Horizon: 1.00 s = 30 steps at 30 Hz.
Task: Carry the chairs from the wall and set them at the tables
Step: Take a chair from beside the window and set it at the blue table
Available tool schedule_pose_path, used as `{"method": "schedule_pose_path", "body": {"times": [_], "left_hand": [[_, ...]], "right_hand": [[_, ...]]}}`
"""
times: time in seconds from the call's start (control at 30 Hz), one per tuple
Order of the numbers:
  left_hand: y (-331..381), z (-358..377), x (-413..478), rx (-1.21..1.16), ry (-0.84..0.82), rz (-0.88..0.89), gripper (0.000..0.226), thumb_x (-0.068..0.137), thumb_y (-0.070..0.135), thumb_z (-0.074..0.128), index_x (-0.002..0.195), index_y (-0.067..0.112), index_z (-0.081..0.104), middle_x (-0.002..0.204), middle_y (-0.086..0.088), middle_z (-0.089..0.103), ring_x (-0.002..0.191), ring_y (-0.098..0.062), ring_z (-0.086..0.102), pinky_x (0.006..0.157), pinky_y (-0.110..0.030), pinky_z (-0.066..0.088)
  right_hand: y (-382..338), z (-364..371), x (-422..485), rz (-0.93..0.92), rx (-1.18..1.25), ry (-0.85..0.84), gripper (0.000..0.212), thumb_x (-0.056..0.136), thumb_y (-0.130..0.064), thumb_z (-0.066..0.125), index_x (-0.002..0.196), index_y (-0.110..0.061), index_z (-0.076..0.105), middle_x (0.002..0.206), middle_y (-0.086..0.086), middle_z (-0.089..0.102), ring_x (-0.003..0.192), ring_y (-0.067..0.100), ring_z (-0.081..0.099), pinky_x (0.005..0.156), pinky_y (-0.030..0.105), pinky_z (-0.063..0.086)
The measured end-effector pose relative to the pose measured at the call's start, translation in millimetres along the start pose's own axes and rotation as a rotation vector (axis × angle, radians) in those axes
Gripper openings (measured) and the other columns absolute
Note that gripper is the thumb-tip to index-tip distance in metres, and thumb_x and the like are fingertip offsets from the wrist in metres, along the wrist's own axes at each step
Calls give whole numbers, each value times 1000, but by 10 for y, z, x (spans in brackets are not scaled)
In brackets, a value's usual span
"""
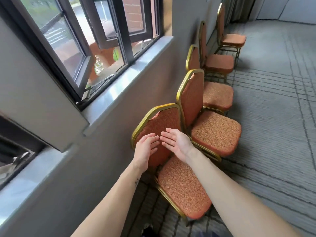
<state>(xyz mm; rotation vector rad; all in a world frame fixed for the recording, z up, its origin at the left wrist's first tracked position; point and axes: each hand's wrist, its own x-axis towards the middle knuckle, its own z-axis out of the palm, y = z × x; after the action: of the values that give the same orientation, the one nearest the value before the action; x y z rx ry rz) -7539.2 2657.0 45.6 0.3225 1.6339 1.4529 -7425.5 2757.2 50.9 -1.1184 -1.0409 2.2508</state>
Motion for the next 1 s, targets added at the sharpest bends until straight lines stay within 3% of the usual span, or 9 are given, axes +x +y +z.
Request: {"method": "schedule_pose_path", "body": {"times": [0.37, 0.67, 0.83, 1.0], "left_hand": [[456, -328, 837, 162, -111, 23, 23, 97, 23, 57, 117, 26, 68, 111, 7, 74, 104, -11, 69, 101, -40, 52], [671, -431, 1725, 477, -144, 174, 29, 96, 16, 50, 117, 26, 68, 111, 11, 69, 103, -3, 65, 91, -24, 52], [642, -367, 2341, 621, -200, 153, 30, 97, 19, 48, 118, 28, 67, 117, 10, 63, 110, -6, 59, 94, -27, 50], [618, -260, 2634, 593, -241, 66, 29, 100, 23, 45, 121, 27, 64, 119, 8, 63, 109, -7, 59, 91, -25, 51]], "right_hand": [[-116, 476, 647, -14, 61, 109, 34, 103, -27, 43, 129, -12, 59, 117, 4, 71, 108, 19, 68, 101, 41, 51], [106, 688, 1296, 69, -5, 174, 34, 102, -31, 46, 132, -20, 57, 121, 1, 67, 111, 17, 64, 102, 40, 50], [96, 824, 1811, 86, -19, 276, 32, 101, -28, 47, 133, -26, 56, 122, -3, 65, 114, 15, 61, 104, 40, 48], [102, 887, 2237, 115, -110, 366, 41, 101, -31, 44, 142, -30, 47, 135, -4, 54, 124, 16, 52, 108, 40, 44]]}}
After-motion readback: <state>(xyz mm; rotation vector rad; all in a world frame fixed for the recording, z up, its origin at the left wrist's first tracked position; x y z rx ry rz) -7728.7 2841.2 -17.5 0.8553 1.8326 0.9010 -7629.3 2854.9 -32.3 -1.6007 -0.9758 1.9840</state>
